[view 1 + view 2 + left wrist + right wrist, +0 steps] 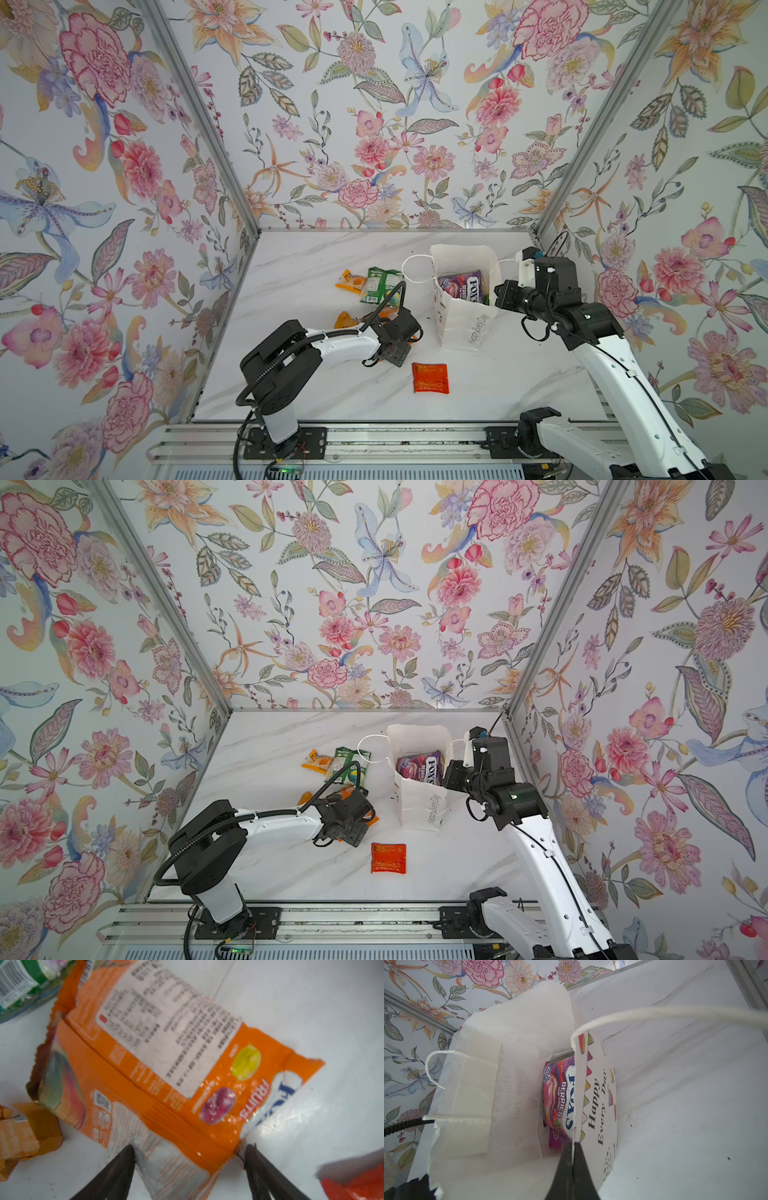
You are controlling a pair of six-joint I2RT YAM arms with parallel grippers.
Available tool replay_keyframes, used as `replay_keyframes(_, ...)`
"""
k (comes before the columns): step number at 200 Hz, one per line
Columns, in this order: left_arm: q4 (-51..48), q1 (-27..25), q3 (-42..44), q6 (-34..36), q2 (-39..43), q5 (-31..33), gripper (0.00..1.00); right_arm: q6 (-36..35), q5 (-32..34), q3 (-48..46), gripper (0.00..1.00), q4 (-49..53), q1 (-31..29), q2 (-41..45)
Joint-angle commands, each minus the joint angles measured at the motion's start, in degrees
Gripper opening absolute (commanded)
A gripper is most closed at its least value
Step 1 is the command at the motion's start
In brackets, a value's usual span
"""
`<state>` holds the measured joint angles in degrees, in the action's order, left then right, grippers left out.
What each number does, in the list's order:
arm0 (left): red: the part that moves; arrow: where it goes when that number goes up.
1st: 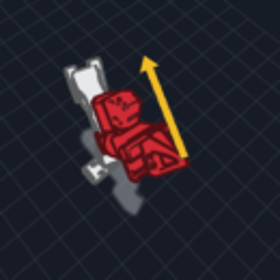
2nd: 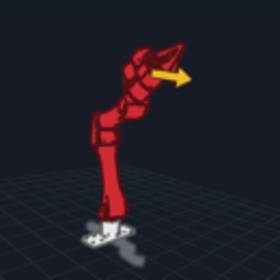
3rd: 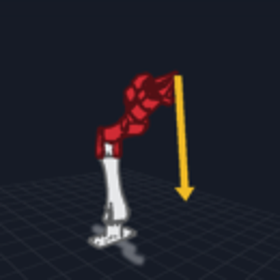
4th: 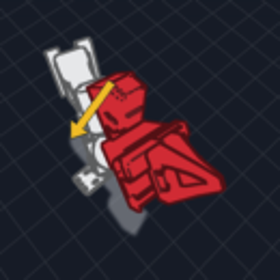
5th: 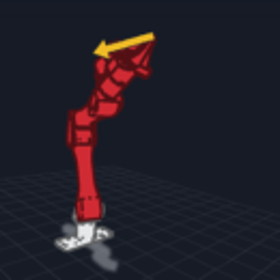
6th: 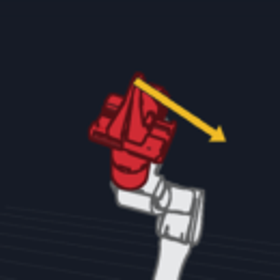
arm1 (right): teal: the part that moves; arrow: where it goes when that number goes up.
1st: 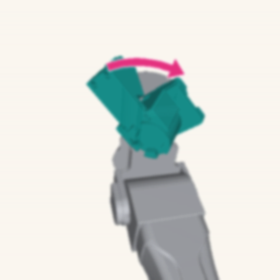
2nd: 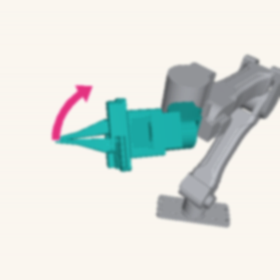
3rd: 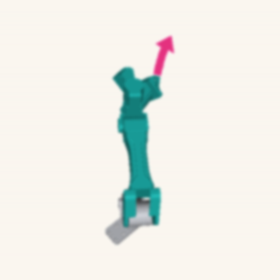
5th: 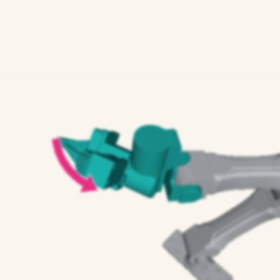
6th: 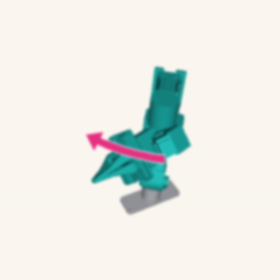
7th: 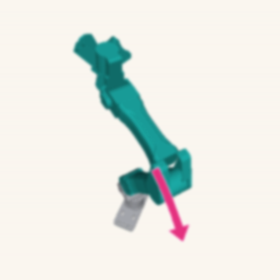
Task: Place the snacks into the paper bag
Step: 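Move the left gripper back over the orange Fox's Fruits bag, then lower the left gripper and grasp the orange Fox's Fruits bag's edge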
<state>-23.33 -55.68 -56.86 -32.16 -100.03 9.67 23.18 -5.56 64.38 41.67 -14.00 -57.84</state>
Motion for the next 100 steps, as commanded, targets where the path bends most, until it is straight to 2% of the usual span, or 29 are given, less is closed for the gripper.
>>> replay_keyframes(1, -2.4, -3.5, 1.3, -3.0, 1.4, -3.4, 0.81, -0.8, -0.6, 0.0, 0.00, -1.3, 0.3, 0.2)
replay_keyframes(26, 0.1, -5.5, 1.4, -2.3, 3.3, -2.9, 0.75, -0.9, -0.5, 0.1, 0.00, -1.3, 0.3, 0.1)
replay_keyframes(69, -1.8, -5.6, -2.0, -1.0, 5.4, 10.6, 0.68, -0.9, -0.6, 0.1, 0.00, -1.3, 0.3, 0.5)
replay_keyframes(100, 4.0, -6.2, -1.6, 1.3, 6.2, 11.1, 0.68, -1.1, -0.2, 0.1, 0.00, -1.2, 0.4, 0.8)
